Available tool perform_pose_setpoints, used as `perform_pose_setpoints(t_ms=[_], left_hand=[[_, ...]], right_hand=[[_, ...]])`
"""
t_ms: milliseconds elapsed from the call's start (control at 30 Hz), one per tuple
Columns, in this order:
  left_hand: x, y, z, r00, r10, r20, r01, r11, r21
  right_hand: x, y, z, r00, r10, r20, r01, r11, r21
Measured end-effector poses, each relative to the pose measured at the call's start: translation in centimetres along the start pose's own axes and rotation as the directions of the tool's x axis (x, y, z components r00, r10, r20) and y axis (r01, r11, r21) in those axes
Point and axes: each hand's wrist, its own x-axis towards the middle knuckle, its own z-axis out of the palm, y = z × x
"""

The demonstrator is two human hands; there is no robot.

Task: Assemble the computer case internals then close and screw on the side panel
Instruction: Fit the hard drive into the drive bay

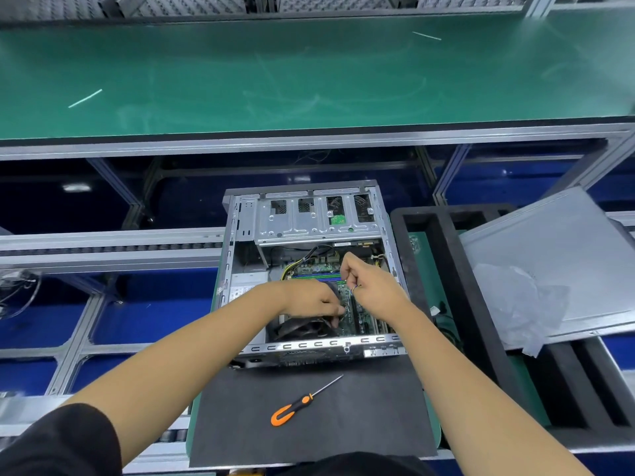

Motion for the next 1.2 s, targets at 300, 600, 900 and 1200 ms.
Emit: perform_pose_setpoints(t_ms=[300, 600, 900, 1200], left_hand=[[0.7, -1.5, 1.5, 0.983, 0.018, 0.184, 0.042, 0.947, -0.32], [0.2, -0.3, 2.1, 0.999, 0.005, 0.044, -0.003, 0.999, -0.052], [0.5, -1.5, 3.5, 0.981, -0.012, -0.194, 0.037, 0.992, 0.123], [1.8, -0.9, 4.7, 0.968, 0.106, -0.227, -0.222, 0.784, -0.58]], right_hand=[[0.2, 0.5, 0.4, 0.999, 0.0, -0.033, 0.0, 1.0, -0.007], [0.4, 0.5, 0.8, 0.997, -0.023, -0.072, 0.017, 0.996, -0.089], [0.2, 0.4, 1.1, 0.999, -0.001, -0.033, -0.002, 0.997, -0.081], [0.3, 0.6, 0.8, 1.0, -0.014, -0.018, 0.014, 0.999, 0.041]])
